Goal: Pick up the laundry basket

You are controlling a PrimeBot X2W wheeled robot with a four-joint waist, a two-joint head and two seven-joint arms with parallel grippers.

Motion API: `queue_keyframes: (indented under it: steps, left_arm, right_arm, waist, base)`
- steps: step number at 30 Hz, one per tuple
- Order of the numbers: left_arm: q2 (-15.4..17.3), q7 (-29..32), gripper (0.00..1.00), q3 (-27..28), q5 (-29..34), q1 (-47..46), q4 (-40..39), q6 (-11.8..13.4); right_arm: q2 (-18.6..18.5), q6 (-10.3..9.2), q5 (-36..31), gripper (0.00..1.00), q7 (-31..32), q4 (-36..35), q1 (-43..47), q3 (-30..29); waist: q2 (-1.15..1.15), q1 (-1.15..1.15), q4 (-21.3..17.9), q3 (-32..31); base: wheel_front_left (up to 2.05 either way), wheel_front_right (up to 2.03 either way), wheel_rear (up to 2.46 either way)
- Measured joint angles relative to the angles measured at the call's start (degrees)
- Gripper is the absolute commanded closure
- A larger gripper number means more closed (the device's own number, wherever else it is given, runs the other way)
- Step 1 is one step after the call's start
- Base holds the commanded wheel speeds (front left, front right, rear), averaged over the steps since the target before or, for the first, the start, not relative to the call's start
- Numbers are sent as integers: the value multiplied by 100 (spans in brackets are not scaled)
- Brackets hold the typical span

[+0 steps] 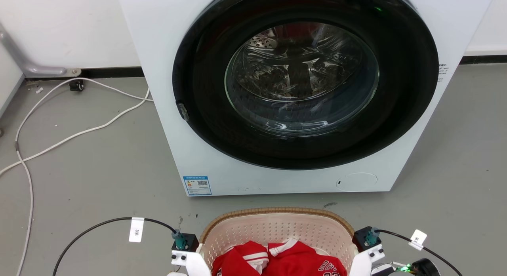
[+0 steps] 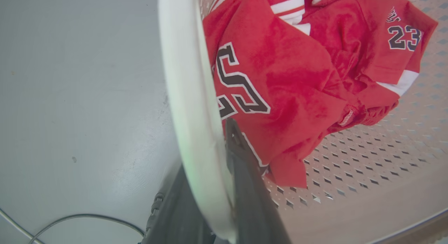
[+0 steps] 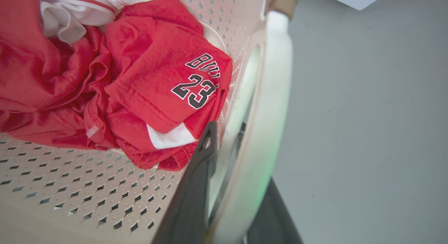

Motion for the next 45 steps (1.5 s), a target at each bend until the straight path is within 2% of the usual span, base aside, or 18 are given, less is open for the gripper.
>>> queue_keyframes:
  steps: [45]
  left_arm:
    - [-7,-225,100,-595,-598,-76,142,-13]
  right_arm:
    - [-9,0,833,100,-229,199,-116,847]
  waist:
    - [0,1,-21,9]
  base:
    - [0,0,0]
